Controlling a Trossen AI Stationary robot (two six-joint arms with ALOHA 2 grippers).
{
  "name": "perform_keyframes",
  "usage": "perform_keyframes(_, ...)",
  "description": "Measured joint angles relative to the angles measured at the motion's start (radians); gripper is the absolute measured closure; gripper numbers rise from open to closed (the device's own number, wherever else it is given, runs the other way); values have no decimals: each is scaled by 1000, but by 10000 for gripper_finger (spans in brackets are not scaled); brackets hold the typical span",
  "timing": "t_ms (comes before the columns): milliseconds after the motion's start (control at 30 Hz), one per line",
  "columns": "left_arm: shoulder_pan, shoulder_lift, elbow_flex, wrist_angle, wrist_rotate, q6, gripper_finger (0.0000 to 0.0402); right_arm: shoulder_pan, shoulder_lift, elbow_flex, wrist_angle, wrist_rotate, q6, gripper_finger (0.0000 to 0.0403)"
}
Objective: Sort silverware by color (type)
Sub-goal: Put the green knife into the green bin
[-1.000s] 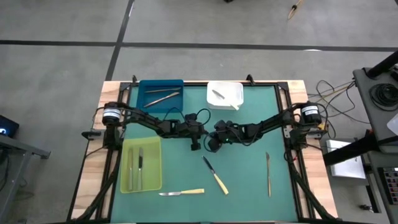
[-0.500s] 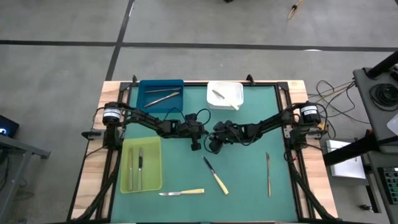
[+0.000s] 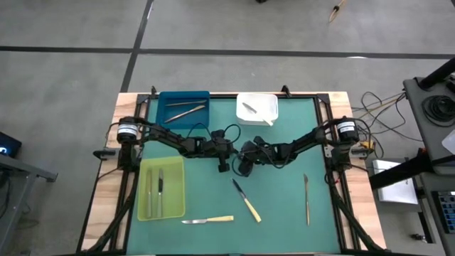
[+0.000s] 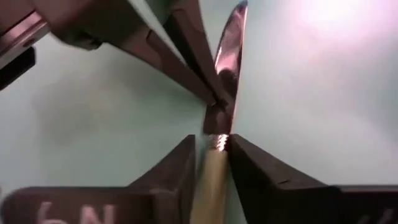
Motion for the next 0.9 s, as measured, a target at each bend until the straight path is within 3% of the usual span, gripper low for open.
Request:
perform_keyframes(133,0,-1,-2,-2,-1,0,402,0,51,1,41,25,21,366)
perform_keyframes(467,-1,-61,-16,-33,13,-12,401,-2,25,-5,62,15,5,368)
perform_keyframes(700,-2,-258,-86,-34,6,-15,401,-2,-83,-27,66,5,2,368)
perform_keyframes(900,-3,-499,-179,2,-1,-14,401,1,-186,-110,147,-2,-24,370)
